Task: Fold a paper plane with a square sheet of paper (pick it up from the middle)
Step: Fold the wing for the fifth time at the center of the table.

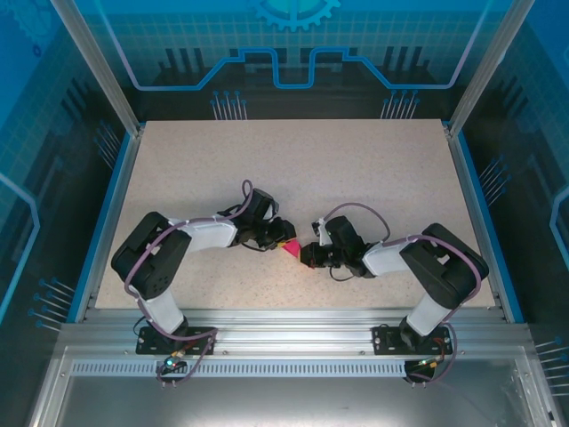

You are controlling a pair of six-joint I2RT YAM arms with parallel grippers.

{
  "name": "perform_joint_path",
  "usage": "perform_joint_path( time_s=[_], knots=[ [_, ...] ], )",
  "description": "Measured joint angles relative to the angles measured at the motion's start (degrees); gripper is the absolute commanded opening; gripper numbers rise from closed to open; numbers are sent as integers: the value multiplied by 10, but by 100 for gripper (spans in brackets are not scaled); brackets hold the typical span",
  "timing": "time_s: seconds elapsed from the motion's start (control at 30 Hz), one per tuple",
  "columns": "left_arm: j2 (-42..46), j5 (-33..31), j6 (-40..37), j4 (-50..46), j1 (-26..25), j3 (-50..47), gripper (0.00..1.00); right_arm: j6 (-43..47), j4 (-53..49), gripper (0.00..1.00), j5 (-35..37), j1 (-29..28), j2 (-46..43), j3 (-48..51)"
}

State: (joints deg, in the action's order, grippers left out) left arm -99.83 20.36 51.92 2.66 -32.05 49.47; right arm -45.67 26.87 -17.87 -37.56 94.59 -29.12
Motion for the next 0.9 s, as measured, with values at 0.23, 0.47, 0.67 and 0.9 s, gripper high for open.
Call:
perform_joint_path(
  time_s=[0.23, 0.47, 0.67, 0.9],
  knots=[
    [-5, -4, -7, -10, 0, 6, 30, -11, 9, 23, -21, 5, 6, 1],
    [-5, -8, -10, -11, 0, 11, 29, 26, -49, 33, -4, 6, -30, 0],
    [-7, -10, -10, -12, 0, 11, 29, 53, -76, 18, -3, 6, -31, -6],
    [-16, -10, -11, -16, 0, 17, 29, 57, -86, 8, -6, 6, -31, -6]
  ],
)
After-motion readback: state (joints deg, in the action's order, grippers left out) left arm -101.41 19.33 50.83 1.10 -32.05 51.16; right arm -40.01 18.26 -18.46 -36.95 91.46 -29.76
